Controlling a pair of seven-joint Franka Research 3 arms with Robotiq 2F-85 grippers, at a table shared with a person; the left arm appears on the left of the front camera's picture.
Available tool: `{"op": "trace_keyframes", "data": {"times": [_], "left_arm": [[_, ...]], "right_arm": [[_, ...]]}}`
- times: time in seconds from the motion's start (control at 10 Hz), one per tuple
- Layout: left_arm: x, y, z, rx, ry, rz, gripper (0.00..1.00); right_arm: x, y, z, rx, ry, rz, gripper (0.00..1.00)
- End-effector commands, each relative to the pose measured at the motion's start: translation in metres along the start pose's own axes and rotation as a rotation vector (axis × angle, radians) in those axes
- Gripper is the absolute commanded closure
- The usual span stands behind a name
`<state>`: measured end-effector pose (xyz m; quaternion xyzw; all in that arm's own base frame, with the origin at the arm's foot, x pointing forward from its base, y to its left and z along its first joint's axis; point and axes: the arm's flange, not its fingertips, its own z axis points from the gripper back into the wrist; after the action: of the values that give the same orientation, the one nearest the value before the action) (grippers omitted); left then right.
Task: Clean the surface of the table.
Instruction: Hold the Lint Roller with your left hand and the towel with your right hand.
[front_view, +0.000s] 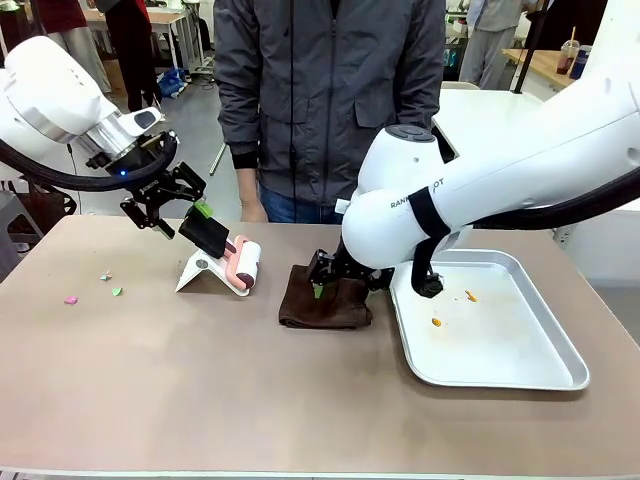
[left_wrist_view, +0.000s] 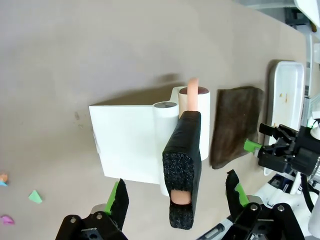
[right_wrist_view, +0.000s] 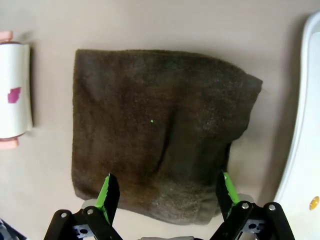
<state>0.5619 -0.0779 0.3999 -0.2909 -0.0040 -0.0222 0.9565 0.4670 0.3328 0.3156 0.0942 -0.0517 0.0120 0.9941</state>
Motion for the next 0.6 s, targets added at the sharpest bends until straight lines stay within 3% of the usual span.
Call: {"op": "trace_keyframes", "data": {"times": [0.0, 0.2, 0.5], "left_arm": [[0.001, 0.003, 0.003, -0.064, -0.005, -0.023, 0.0], [-0.004, 0.011, -0.002, -0.149, -0.003, -0.035, 0.0], [-0.007, 0.015, -0.008, -0.172, 0.006, -0.032, 0.0]], "right_arm": [[0.008, 0.014, 0.001, -0.065, 0.0, -0.034, 0.0], [0.017, 0.015, -0.005, -0.118, 0.014, -0.102, 0.0], [0.027, 0.022, -0.013, -0.194, 0.03, -0.117, 0.0]]}}
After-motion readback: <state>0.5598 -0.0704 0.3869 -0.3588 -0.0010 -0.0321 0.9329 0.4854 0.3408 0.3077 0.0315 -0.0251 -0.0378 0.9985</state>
